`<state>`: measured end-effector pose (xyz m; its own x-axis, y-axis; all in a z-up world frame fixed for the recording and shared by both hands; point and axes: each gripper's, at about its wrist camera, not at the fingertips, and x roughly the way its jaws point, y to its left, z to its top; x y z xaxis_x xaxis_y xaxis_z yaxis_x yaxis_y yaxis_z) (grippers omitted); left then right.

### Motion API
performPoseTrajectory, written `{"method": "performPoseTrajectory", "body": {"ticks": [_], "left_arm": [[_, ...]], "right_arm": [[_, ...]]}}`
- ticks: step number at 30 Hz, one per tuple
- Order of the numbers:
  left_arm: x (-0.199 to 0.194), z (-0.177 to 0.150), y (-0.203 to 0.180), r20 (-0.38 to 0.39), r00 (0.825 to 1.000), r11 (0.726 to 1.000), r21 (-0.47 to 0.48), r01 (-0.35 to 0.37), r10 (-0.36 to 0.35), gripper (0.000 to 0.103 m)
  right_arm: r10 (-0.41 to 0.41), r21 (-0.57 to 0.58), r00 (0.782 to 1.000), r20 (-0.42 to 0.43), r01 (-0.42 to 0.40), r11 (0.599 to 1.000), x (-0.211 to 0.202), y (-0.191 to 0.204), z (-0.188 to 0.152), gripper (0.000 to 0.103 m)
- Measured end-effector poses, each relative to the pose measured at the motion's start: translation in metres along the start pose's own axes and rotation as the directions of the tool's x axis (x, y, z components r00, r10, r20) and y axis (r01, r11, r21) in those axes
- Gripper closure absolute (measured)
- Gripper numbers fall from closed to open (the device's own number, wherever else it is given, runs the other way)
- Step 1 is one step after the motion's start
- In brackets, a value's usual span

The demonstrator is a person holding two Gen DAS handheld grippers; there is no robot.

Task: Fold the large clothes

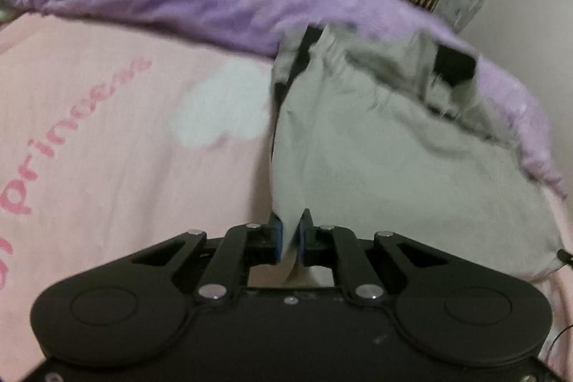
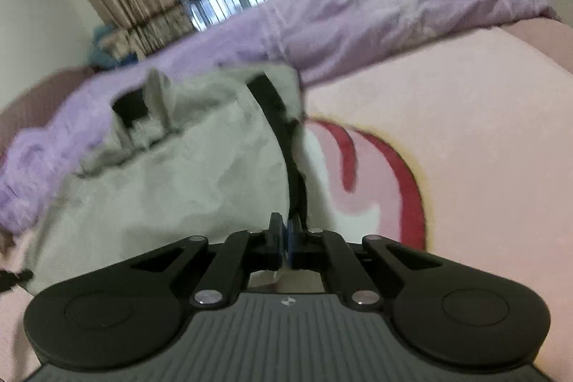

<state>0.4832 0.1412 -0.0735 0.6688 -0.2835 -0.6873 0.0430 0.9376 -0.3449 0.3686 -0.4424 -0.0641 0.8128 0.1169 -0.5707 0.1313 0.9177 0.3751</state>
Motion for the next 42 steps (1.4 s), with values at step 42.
{"method": "performPoseTrajectory", "body": {"ticks": [42], "left_arm": [[0.074, -0.005, -0.198, 0.035, 0.995, 0.959, 0.271, 0.077, -0.089, 0.054]], "right_arm": [[0.165, -0.245, 0.985, 0.058, -0.146, 0.958, 0.08, 0.199, -0.04, 0.088]]}}
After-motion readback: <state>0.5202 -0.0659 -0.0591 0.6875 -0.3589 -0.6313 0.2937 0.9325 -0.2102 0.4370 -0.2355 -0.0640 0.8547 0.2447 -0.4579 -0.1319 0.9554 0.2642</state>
